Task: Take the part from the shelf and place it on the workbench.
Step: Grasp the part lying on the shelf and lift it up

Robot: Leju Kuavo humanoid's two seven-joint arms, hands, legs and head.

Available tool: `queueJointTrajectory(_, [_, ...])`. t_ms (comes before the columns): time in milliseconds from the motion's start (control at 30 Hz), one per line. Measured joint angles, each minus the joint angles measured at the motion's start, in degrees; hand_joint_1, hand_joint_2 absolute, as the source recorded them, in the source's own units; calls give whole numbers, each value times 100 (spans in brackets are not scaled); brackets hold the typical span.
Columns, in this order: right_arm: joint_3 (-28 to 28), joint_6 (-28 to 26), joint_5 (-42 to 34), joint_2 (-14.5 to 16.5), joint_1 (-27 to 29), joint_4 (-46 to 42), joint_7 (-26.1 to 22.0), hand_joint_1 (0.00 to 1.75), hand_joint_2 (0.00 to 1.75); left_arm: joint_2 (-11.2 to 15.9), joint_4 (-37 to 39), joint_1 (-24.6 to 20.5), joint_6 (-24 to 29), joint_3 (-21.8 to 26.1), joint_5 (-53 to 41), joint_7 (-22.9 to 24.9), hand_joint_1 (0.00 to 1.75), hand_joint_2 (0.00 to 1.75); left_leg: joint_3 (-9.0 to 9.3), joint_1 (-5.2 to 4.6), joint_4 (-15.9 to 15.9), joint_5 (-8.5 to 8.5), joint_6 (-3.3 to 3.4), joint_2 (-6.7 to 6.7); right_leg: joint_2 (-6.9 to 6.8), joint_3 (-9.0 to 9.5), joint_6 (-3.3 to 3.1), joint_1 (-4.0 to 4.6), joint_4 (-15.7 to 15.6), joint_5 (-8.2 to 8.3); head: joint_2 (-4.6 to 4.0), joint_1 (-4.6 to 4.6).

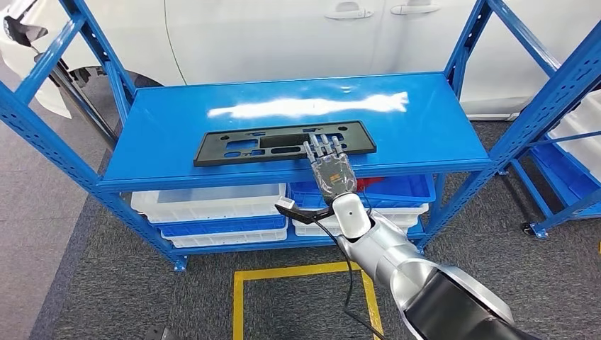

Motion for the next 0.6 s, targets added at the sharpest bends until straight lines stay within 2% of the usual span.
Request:
queueJointTrajectory(33, [-83,-120,-193,6,25,-31,-201,0,175,1,1,5,0,0,1,0,0,0,-59,0,117,16,-5,0,0,3,-3,4,2,-3,0,0])
queueJointTrajectory(67, [-199,-218,-433,22,52,-88,-452,0,175,2,1,8,0,0,3,0,0,0,-4,0,1,139,-3,1,3,8,-2,7,6,-6,0,0])
queueJointTrajectory(133, [-510,-323,-874,86,92,-257,-966,0,175,6,1,4,0,0,7,-1,0,0,348,0,-732,522,24,8,12,15,14,7,28,-26,0,0])
queueJointTrajectory(167, [-673,-347,-996,126,96,-336,-1165,0,175,8,1,-5,0,0,8,-2,0,0,526,-8,-1100,643,50,10,19,5,34,18,52,-40,0,0])
queueJointTrajectory(200, [-818,-364,-1056,164,95,-401,-1306,0,175,8,2,-14,0,0,8,-4,0,0,642,-15,-1342,704,82,9,23,-8,59,29,69,-47,0,0])
queueJointTrajectory(233, [-938,-376,-1072,201,95,-451,-1401,0,175,7,2,-21,0,1,8,-7,0,0,688,-23,-1448,704,114,4,25,-23,85,39,80,-48,0,0])
queueJointTrajectory(300, [-1111,-387,-1074,266,100,-528,-1514,0,175,2,4,-22,0,2,9,-11,0,0,690,-23,-1472,709,180,-9,23,-40,144,45,82,-47,0,0])
queueJointTrajectory(367, [-1227,-389,-1079,315,100,-583,-1581,0,175,-5,6,-21,0,2,12,-16,0,0,696,-6,-1507,736,242,-8,20,-102,207,35,227,-167,0,0])
queueJointTrajectory(400, [-1275,-390,-1082,334,102,-603,-1604,0,175,-8,7,-25,0,2,14,-19,0,0,700,4,-1523,748,267,-6,20,-207,235,27,463,-316,0,0])
queueJointTrajectory(467, [-1349,-390,-1084,354,133,-623,-1624,0,175,-7,7,-29,0,4,17,-28,0,0,694,2,-1524,752,291,-5,19,-553,268,4,1228,-684,0,0])
queueJointTrajectory(500, [-1378,-390,-1083,357,161,-626,-1629,0,175,-7,7,-27,0,5,18,-33,0,0,693,1,-1522,751,294,-5,19,-712,277,-7,1566,-795,0,0])
queueJointTrajectory(533, [-1400,-390,-1079,360,186,-627,-1633,0,175,-7,7,-23,0,6,19,-37,0,0,693,1,-1519,750,296,-7,19,-795,280,-15,1734,-805,0,0])
queueJointTrajectory(567, [-1419,-390,-1072,362,203,-630,-1637,0,175,-7,8,-19,0,7,19,-38,0,0,693,1,-1514,749,294,-10,18,-776,277,-22,1685,-715,0,0])
queueJointTrajectory(600, [-1439,-391,-1056,367,209,-641,-1639,0,175,-9,8,-17,-1,7,18,-39,0,0,696,1,-1508,746,289,-12,18,-636,263,-24,1390,-532,0,0])
